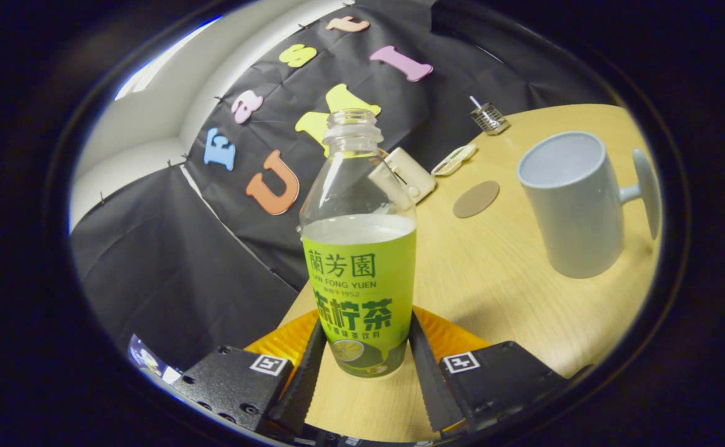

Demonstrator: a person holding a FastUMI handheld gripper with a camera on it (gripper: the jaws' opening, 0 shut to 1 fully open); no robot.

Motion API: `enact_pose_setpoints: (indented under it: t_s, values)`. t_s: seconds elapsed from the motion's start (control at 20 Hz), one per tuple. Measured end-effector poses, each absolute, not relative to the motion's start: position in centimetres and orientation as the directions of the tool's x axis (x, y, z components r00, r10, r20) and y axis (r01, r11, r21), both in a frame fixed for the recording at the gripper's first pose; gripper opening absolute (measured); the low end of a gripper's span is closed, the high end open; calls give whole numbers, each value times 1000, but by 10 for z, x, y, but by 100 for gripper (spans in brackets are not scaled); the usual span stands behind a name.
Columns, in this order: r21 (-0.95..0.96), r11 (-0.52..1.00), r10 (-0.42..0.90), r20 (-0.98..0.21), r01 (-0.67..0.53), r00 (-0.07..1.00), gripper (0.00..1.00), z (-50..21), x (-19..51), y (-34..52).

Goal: Take the bottle from table, then pour the juice into the cup, finally place the bottle on the coaster

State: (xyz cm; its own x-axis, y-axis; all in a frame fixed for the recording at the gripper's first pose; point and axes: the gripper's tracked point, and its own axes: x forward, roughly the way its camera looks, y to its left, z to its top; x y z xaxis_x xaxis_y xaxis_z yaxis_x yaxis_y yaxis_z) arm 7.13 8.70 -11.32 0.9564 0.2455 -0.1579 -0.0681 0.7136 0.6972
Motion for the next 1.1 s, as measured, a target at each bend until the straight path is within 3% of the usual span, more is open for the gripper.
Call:
enact_pose_setpoints:
  t_s: [0.65, 1.1]
  values:
    - [921, 376, 281, -5, -105, 960, 76, -70, 63, 67]
    - [982, 169, 365, 11, -78, 931, 77, -65, 64, 66]
